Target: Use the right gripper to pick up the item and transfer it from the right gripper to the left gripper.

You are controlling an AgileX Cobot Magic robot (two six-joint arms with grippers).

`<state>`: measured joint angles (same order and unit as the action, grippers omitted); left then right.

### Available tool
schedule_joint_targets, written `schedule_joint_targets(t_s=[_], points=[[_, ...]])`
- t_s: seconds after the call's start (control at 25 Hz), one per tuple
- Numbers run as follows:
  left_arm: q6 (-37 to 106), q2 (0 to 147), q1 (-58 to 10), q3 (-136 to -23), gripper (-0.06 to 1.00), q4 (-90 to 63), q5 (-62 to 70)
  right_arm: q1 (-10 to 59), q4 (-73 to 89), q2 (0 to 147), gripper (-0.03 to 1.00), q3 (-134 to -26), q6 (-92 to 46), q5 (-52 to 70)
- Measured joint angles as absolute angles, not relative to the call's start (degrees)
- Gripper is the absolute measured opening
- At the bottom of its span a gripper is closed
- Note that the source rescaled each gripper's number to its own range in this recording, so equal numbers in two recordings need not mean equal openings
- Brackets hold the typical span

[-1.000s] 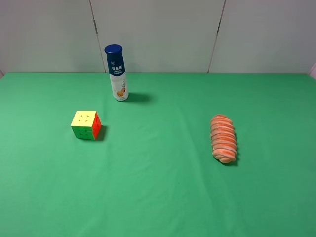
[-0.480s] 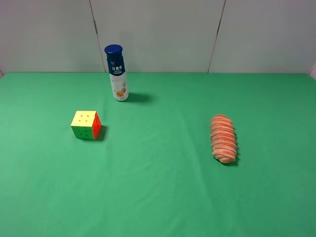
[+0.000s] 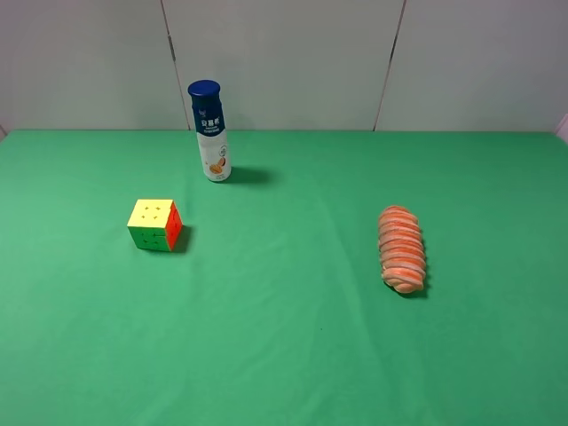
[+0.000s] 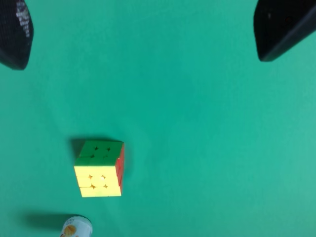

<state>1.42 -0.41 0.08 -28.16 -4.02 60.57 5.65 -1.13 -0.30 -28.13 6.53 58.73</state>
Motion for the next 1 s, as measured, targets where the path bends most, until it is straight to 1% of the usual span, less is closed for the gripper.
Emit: schedule_joint_targets(t_s=[0.4, 0.48, 0.56, 0.84, 1.0], points=[[1.42, -0.41, 0.08, -28.16, 1.00, -4.02, 60.57, 5.65, 0.00, -0.30, 1.00, -28.13, 7.47, 58.67], [1.42, -0.41, 0.08, -28.16, 1.00, -4.02, 60.57, 5.65, 0.00, 1.76, 1.00, -28.13, 8.15, 58.45], [1.42, -0.41, 0.08, -28.16, 1.00, -4.02, 60.57, 5.65, -0.50, 7.24, 1.00, -28.84, 8.61, 57.87], [1.42, -0.41, 0.08, -28.16, 1.00, -4.02, 60.57, 5.65, -0.62, 37.41, 1.00, -35.15, 13.86, 53.01], [1.42, -0.41, 0.08, -28.16, 1.00, -4.02, 60.57, 5.65, 2.10, 52.87, 1.00, -38.08, 15.07, 49.42]])
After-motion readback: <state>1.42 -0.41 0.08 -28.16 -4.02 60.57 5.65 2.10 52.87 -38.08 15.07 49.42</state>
